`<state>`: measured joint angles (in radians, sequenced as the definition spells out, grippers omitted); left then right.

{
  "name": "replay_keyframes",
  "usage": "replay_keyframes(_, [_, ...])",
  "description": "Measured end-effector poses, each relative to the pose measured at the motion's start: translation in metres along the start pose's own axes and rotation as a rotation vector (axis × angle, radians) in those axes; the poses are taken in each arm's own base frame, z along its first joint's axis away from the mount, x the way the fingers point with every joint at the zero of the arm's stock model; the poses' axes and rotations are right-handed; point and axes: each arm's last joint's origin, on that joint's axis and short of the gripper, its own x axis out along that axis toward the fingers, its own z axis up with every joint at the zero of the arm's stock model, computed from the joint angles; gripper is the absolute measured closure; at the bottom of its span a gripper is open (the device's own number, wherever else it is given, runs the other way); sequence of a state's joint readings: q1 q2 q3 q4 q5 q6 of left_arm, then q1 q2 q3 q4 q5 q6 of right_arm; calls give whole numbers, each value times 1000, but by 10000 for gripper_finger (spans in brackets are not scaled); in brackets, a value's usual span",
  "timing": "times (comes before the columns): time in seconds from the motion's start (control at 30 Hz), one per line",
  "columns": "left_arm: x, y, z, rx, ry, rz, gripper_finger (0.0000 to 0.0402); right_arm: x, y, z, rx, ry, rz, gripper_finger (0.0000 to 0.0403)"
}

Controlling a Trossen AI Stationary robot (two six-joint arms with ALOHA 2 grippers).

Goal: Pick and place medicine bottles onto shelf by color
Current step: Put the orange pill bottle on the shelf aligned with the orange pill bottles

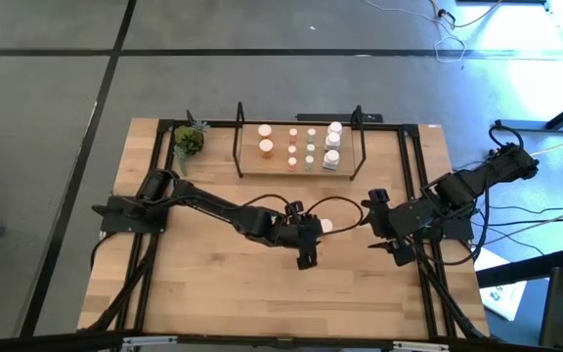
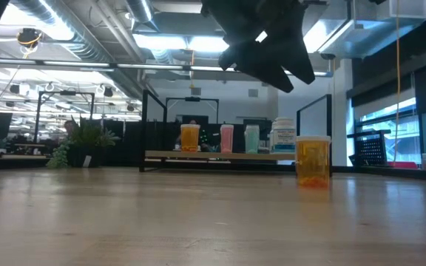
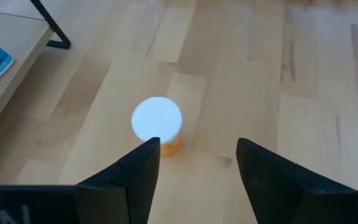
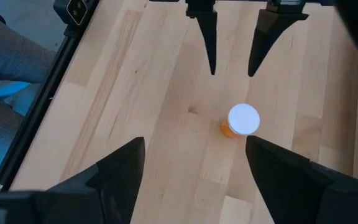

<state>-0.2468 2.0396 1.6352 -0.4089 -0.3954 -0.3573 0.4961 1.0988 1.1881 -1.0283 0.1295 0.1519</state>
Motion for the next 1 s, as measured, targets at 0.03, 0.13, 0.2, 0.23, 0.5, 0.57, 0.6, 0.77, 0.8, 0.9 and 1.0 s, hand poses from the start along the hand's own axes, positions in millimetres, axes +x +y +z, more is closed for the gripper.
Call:
replay_keyframes(0.03, [0,0,0,0,0,-7,193,0,0,0,-1,0,0,122])
replay_keyframes(0.13, [2,3,3,25,-5,-23,172,0,0,0,0,0,0,122])
replay_keyframes(0.2, [4,8,4,35,-5,-14,149,0,0,0,-1,0,0,122])
replay_keyframes(0.23, [5,11,5,36,-3,-9,136,0,0,0,-1,0,0,122])
replay_keyframes(0.5, [26,26,4,27,6,21,67,0,0,0,0,0,0,122])
replay_keyframes(0.57, [35,27,3,19,-8,10,62,0,0,1,0,-5,0,122])
replay_keyframes(0.6, [38,28,2,33,-3,14,61,0,0,1,1,-9,1,122])
replay_keyframes(0.77, [49,32,0,54,-5,24,60,0,0,2,3,-22,3,122])
replay_keyframes(0.8, [49,34,1,50,-11,25,59,0,0,2,3,-22,3,122])
replay_keyframes(0.9, [54,35,-1,49,-6,29,59,0,0,2,2,-22,3,122])
replay_keyframes(1.0, [54,35,-1,47,-10,28,58,0,0,2,3,-22,3,122])
